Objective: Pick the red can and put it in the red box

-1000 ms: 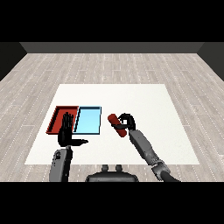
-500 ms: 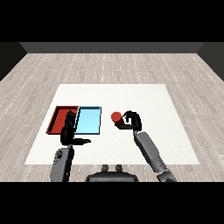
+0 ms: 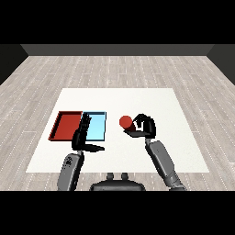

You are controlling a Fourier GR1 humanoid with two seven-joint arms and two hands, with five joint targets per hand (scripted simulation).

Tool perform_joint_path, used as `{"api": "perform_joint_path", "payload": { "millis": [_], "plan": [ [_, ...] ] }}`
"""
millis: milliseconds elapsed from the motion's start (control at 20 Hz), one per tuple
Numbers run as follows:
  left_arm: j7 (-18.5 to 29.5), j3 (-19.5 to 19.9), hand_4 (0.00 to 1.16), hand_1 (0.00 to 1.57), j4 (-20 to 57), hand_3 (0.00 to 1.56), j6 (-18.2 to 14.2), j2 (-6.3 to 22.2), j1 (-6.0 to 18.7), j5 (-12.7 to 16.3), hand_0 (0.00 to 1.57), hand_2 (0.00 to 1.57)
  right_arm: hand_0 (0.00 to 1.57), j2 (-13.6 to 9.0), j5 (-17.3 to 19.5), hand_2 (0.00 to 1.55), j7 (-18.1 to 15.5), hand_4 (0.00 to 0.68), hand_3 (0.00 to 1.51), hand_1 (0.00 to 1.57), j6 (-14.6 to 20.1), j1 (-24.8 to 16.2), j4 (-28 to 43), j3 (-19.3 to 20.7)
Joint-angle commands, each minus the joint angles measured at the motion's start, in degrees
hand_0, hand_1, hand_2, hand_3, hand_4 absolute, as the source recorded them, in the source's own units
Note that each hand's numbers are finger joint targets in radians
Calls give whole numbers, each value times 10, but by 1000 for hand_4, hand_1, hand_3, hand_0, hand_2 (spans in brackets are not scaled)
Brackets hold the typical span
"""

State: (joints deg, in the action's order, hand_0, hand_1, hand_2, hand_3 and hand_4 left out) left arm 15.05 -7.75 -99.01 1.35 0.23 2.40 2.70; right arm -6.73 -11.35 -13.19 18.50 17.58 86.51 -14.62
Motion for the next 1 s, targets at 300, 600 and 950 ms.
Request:
{"api": "perform_joint_path", "payload": {
  "millis": [300, 600, 950],
  "plan": [
    [-30, -102, 0, 0, 10, 0, -79, -2, 12, -34, 0, 0, 1442, 66, 43, 1415, -11, 634, 1383, 1442, 72, 66, -40, -42],
    [-30, -104, 0, 0, 120, 0, -120, -2, 104, -12, 0, 0, 1449, 67, 51, 1432, -29, 621, 1399, 1449, 18, 11, 4, -36],
    [-24, -119, 0, 0, 170, 0, -106, -2, 113, 8, 0, 0, 1445, 66, 63, 1439, 14, 634, 1395, 1445, 30, 34, 51, -24]
  ]
}}
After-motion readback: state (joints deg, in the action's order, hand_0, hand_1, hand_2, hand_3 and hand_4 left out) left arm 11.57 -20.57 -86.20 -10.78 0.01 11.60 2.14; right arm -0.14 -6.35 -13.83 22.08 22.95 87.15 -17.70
